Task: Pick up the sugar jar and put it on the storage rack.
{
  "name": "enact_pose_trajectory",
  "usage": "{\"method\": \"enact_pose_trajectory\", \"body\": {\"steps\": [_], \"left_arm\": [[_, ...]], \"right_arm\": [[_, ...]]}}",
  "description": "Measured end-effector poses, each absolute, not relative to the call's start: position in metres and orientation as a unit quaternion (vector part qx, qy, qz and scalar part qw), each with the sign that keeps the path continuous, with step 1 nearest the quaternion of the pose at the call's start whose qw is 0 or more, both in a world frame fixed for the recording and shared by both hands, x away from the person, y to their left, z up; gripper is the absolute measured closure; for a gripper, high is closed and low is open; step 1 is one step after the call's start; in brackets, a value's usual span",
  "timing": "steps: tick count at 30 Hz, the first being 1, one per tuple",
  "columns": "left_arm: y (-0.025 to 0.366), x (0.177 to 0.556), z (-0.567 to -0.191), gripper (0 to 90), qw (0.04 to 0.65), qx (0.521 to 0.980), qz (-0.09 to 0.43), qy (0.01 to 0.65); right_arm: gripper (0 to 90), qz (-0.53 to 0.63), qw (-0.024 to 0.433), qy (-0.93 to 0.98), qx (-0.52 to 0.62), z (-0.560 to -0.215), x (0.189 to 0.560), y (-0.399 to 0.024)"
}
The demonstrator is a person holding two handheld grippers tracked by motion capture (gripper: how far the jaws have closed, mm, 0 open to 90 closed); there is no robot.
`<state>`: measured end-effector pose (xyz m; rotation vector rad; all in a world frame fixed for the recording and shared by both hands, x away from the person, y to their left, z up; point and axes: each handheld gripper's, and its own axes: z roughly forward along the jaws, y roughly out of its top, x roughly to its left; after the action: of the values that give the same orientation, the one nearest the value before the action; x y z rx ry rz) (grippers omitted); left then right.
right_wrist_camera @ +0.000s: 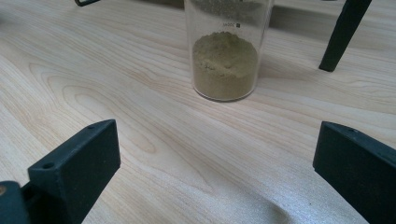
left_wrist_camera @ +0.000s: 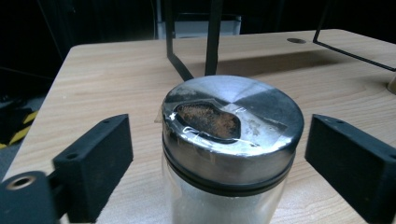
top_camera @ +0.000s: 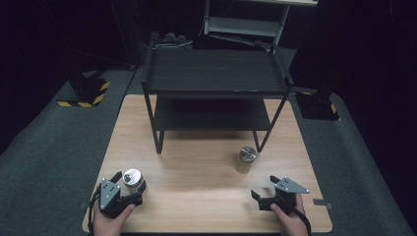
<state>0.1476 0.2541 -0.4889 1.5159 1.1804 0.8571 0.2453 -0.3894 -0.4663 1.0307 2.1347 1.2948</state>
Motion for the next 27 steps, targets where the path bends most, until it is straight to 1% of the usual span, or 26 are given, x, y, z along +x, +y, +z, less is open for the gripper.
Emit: {"method": "enact_pose_trajectory", "body": {"steps": [2, 3, 9, 10, 11, 13, 27], "left_arm": [[0.2538, 0.1473, -0.4907, 13.0, 0.497, 0.625, 0.357, 0.484], [0.2542, 0.1473, -0.4917, 16.3, 0.499, 0.625, 0.357, 0.483], [0.2549, 0.1491, -0.4942, 23.8, 0.502, 0.626, 0.352, 0.482], [0.2554, 0.1492, -0.4946, 29.1, 0.505, 0.625, 0.350, 0.481], [0.2547, 0.1489, -0.4947, 29.1, 0.504, 0.624, 0.352, 0.482], [0.2552, 0.1486, -0.4948, 31.8, 0.504, 0.623, 0.354, 0.482], [0.2546, 0.1480, -0.4957, 32.7, 0.509, 0.616, 0.352, 0.487]], "right_arm": [[0.4, 0.467, 0.218, 0.772, 0.373, -0.4659, 0.2455, -0.3890], [0.4, 0.466, 0.218, 0.772, 0.373, -0.4658, 0.2455, -0.3887], [0.4, 0.467, 0.215, 0.771, 0.377, -0.4657, 0.2467, -0.3903], [0.4, 0.467, 0.215, 0.770, 0.378, -0.4658, 0.2466, -0.3907], [0.4, 0.467, 0.215, 0.770, 0.378, -0.4658, 0.2466, -0.3907], [0.4, 0.466, 0.216, 0.770, 0.379, -0.4656, 0.2465, -0.3908], [0.4, 0.461, 0.217, 0.771, 0.382, -0.4645, 0.2469, -0.3901]]}}
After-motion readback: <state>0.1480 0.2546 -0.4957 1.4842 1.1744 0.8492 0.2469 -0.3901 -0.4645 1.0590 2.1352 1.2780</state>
